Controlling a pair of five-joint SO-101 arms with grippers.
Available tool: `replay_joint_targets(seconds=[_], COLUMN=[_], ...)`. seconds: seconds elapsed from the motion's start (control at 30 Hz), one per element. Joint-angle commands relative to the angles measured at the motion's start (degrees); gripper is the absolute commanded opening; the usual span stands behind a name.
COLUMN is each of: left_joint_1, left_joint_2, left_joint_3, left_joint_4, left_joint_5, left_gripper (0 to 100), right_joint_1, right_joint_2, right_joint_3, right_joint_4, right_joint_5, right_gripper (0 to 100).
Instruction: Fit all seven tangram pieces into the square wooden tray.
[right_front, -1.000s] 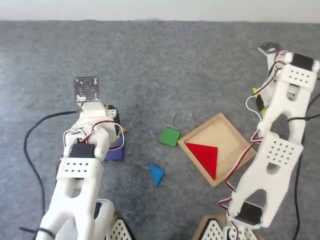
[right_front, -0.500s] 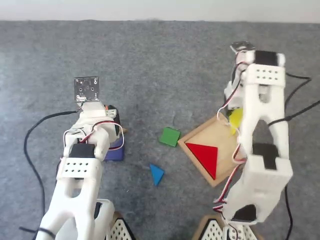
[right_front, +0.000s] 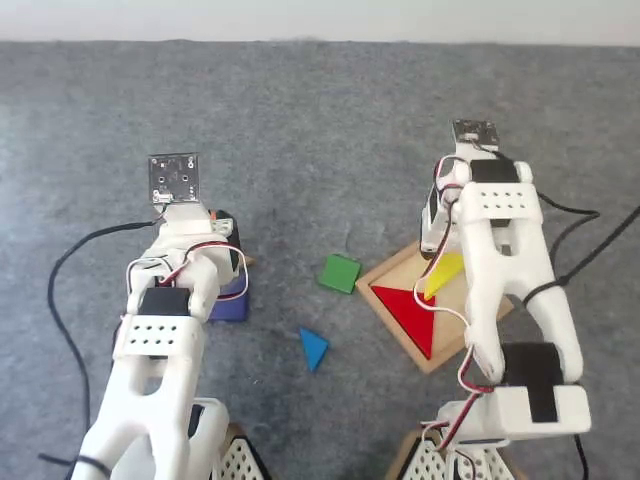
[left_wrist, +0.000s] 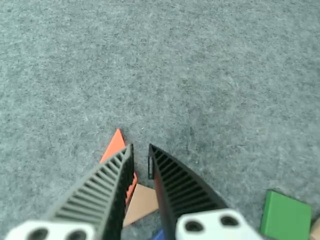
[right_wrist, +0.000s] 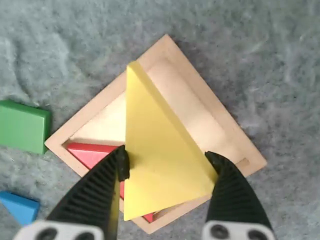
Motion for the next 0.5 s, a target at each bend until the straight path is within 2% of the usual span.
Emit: replay_joint_targets(seconds=[0.0, 0.13, 0.33, 0.47], left_joint_1=[0.2, 0.4, 0.5, 0.5], left_joint_2=[0.1, 0.0, 0.0, 0.0], left_joint_3=[-0.3, -0.4, -0.5, -0.5], left_joint_4=[-1.6, -1.6, -1.7, -1.7], left_joint_5=[-0.6, -0.6, -0.6, -0.6], left_gripper=[5, 5, 5, 5], right_joint_1=[0.3, -0.5, -5.3, -7.2], right_joint_2=[-4.3, -2.5, 3.8, 9.5], right_joint_3=[1.3, 0.5, -1.6, -2.8], right_joint_4=[-2.1, -2.0, -2.4, -4.6], right_joint_5=[-5.4, -15.2, -35.2, -37.2], right_gripper=[10.6, 10.6, 10.6, 10.6])
